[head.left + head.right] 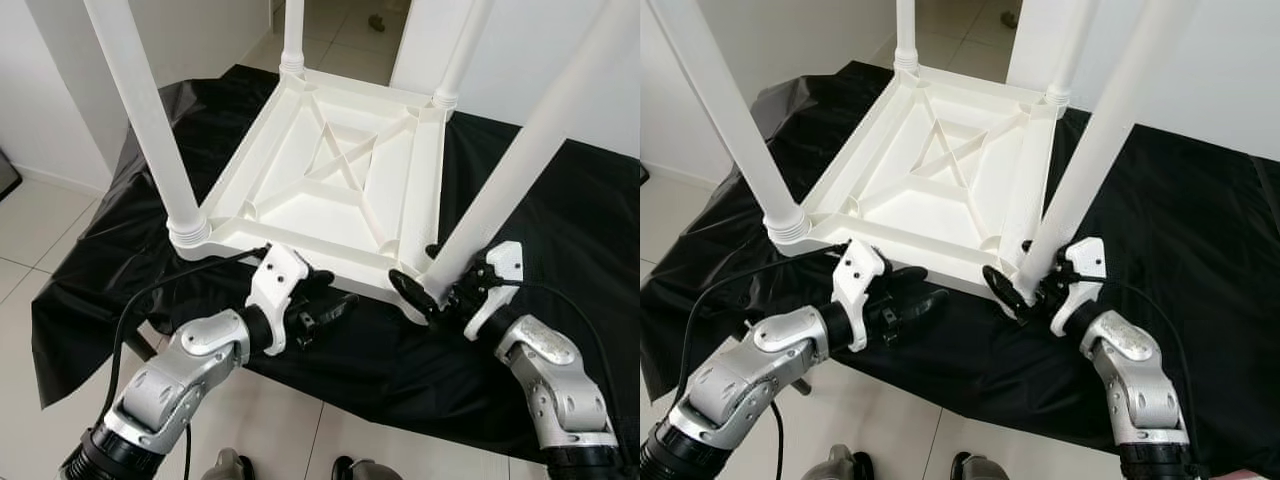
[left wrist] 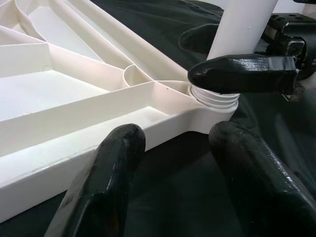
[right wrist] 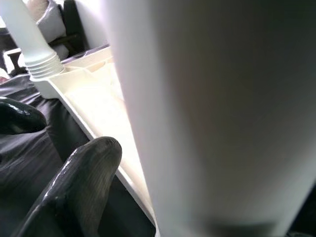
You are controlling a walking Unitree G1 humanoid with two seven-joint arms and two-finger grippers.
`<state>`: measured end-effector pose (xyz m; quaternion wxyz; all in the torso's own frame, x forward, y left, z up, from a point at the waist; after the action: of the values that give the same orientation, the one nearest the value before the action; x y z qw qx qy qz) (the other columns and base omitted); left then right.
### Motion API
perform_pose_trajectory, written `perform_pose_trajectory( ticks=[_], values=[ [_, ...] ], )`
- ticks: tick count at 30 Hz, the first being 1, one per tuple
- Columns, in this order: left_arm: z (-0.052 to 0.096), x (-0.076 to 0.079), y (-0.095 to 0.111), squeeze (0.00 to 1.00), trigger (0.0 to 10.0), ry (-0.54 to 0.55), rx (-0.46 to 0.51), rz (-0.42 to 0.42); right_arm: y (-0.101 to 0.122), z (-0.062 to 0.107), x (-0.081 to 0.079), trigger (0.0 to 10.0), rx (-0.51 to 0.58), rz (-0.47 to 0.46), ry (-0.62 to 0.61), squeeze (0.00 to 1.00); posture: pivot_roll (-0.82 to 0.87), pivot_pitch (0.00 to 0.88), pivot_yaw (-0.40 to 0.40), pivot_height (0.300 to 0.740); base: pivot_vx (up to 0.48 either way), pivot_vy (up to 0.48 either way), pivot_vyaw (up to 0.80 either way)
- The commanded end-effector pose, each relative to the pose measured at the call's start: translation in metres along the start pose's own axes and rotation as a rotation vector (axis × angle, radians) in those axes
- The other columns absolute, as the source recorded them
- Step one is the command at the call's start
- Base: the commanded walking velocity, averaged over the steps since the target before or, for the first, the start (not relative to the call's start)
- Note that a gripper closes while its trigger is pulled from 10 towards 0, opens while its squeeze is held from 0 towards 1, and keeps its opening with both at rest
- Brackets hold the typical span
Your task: Building children table
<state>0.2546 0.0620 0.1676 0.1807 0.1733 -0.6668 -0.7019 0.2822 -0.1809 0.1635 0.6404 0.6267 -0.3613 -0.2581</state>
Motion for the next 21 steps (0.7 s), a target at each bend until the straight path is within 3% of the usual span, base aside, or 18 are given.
perform_pose_trajectory(
  ticks=[1, 2, 3, 13, 21],
  values=[
    [0.001, 0.0054, 0.0038, 0.0, 10.0, -0.082, 0.003, -0.015, -0.0013, -0.0011, 0.0025, 10.0, -0.01, 0.011, 0.027, 0.0, 0.04, 0.124, -0.026, 0.74, 0.0, 0.0, 0.0],
    [0.0011, 0.0054, 0.0039, 0.0, 10.0, -0.082, 0.003, -0.015, -0.0012, -0.0011, 0.0038, 10.0, -0.01, 0.012, 0.033, 0.0, 0.04, 0.124, -0.026, 0.74, 0.0, 0.0, 0.0],
    [0.0011, 0.0054, 0.0042, 0.0, 10.0, -0.08, 0.004, -0.015, -0.0016, 0.0002, 0.0054, 0.0, -0.014, 0.013, 0.053, 0.0, 0.04, 0.125, -0.026, 0.74, 0.0, 0.0, 0.0],
    [0.0011, 0.0068, 0.0042, 0.0, 10.0, -0.078, 0.005, -0.011, -0.0026, 0.0052, 0.0108, 0.0, -0.008, 0.036, 0.094, 0.0, 0.04, 0.129, -0.028, 0.74, 0.0, 0.0, 0.0],
    [0.0009, 0.0077, 0.0035, 0.0, 10.0, -0.08, 0.004, -0.007, -0.0062, 0.007, 0.0046, 0.0, -0.007, 0.019, 0.054, 0.0, 0.04, 0.135, -0.033, 0.74, 0.0, 0.0, 0.0]
  ],
)
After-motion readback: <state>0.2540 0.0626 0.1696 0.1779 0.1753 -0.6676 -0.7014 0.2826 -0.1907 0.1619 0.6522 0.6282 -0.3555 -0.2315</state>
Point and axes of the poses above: a point about 5 cm out from each wrist's last joint towards the gripper, its own z axis pointing back from the gripper into the wrist, its own y axis along the axis of the wrist's last joint, x = y × z, the point moved 1 cm from there along -z, pointing out of the wrist towards the gripper, and after that the axes turned 1 degree about z, right-handed, at the moved point
